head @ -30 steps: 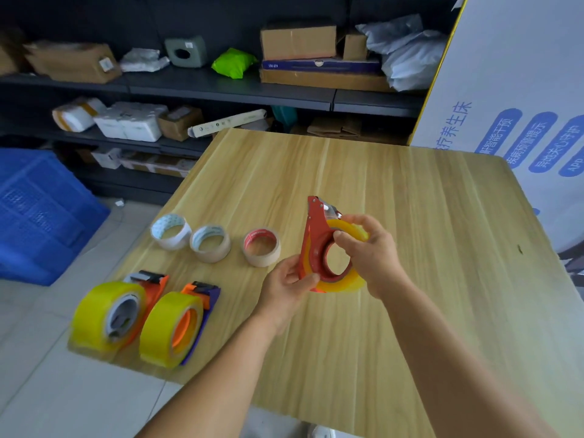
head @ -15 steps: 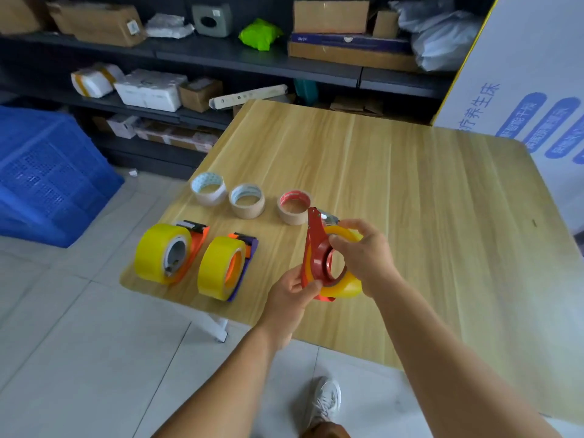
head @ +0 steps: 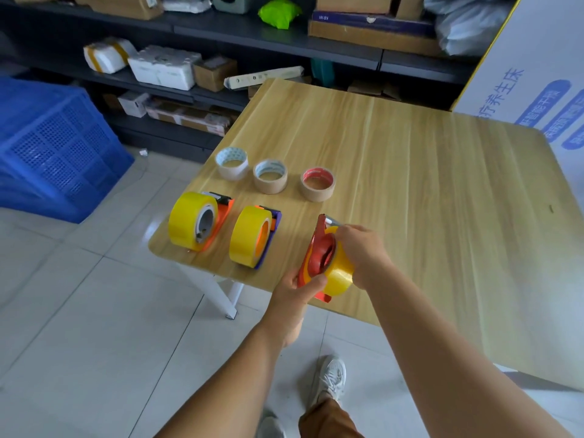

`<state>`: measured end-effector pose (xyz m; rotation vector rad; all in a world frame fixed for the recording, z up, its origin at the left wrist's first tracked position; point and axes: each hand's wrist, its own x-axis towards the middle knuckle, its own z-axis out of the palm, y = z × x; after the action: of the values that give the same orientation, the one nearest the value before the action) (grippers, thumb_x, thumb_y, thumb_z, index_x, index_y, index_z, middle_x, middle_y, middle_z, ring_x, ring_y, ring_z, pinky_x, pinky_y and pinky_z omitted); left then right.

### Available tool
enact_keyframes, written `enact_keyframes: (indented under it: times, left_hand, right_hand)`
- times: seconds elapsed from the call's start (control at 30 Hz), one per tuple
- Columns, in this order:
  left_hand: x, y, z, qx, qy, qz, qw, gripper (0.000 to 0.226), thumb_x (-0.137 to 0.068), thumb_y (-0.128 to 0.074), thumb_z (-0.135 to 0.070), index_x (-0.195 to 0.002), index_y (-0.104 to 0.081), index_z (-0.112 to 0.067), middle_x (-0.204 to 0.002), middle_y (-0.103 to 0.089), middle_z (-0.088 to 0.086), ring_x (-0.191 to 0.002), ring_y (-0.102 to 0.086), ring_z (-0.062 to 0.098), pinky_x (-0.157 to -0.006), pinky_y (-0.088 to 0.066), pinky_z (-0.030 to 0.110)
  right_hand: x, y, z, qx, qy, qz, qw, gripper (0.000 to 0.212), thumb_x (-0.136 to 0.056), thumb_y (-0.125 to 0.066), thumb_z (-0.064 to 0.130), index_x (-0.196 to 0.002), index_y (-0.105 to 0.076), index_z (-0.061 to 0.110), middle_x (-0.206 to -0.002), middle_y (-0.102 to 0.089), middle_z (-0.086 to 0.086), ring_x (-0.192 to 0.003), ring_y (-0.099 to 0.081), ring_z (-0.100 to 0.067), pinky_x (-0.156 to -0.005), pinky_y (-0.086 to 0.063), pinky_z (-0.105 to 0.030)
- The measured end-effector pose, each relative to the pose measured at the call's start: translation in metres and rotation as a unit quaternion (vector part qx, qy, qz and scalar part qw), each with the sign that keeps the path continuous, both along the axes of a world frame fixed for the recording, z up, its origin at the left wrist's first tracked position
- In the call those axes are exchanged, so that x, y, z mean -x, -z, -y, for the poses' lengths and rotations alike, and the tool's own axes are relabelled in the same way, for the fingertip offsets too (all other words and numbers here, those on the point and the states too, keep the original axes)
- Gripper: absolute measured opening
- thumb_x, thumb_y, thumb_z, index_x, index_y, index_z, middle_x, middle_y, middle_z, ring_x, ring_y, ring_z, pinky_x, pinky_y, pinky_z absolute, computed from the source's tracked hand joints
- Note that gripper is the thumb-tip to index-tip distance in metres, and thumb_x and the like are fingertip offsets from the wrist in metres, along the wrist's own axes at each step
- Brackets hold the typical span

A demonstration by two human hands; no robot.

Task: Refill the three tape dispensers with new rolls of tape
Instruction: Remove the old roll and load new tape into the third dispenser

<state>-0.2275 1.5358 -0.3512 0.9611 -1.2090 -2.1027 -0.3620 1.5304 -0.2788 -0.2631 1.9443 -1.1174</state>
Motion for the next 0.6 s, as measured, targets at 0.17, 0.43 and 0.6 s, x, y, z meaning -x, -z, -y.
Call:
enact_keyframes:
  times: [0.17, 0.43, 0.6]
  left_hand:
    - [0.002, 0.006, 0.001, -0.054, -0.041, 0.009, 0.998, 0.030, -0.077, -0.070, -0.031, -0.106, -0.063, -0.023, -0.096, -0.074, -0.013, -0.091, -0.067, -0.002, -0.067, -0.047, 0.006]
    - [0.010, 0.009, 0.008, -0.129, -0.110, 0.012, 0.985, 0.010, -0.091, -0.059, -0.027, -0.095, -0.058, -0.018, -0.068, -0.071, -0.021, -0.063, -0.065, -0.011, -0.055, -0.046, 0.004]
    - [0.008, 0.012, 0.010, -0.148, -0.117, 0.022, 0.982, 0.020, -0.088, -0.061, -0.033, -0.097, -0.058, -0.015, -0.076, -0.073, -0.015, -0.074, -0.067, -0.005, -0.068, -0.051, 0.009]
  right_hand:
    - [0.002, 0.005, 0.007, 0.036, -0.031, 0.026, 0.999, 0.034, -0.087, -0.046, 0.003, -0.115, -0.062, 0.012, -0.075, -0.054, 0.002, -0.063, -0.051, -0.013, -0.060, -0.044, -0.024]
    - [0.000, 0.016, 0.026, 0.003, -0.018, 0.067, 0.998, 0.049, -0.086, -0.043, 0.003, -0.127, -0.056, 0.027, -0.087, -0.059, -0.006, -0.070, -0.051, -0.022, -0.064, -0.046, -0.033]
    - [-0.005, 0.024, 0.029, 0.004, -0.008, 0.074, 0.997, 0.050, -0.086, -0.044, 0.007, -0.129, -0.054, 0.031, -0.089, -0.057, -0.007, -0.073, -0.047, -0.023, -0.065, -0.045, -0.035]
